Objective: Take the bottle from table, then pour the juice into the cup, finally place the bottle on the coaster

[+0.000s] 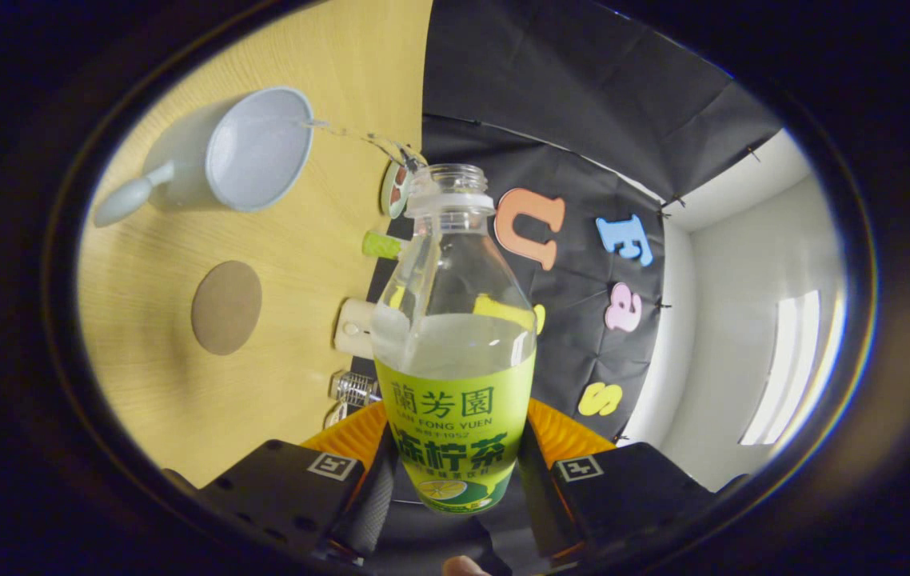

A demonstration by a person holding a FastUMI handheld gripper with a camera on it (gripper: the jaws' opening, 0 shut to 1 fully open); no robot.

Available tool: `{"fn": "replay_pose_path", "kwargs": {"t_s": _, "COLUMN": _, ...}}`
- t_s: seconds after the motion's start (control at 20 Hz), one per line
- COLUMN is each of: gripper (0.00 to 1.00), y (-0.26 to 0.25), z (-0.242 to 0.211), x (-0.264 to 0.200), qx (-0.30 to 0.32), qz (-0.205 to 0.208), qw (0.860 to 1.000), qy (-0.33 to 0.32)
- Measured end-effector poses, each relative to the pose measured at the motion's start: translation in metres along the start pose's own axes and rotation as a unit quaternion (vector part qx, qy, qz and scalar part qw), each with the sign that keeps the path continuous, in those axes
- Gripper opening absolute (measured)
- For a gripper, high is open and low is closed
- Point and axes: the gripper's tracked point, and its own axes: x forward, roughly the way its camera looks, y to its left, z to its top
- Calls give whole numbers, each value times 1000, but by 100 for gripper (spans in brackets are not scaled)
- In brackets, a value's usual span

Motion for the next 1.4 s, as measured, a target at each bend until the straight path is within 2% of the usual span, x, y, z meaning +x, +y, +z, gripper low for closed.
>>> {"fn": "replay_pose_path", "kwargs": {"t_s": 1.4, "gripper": 76, "y": -17, "z": -2, "x": 5, "qx": -56, "qz": -9, "qw": 998, "qy": -9}}
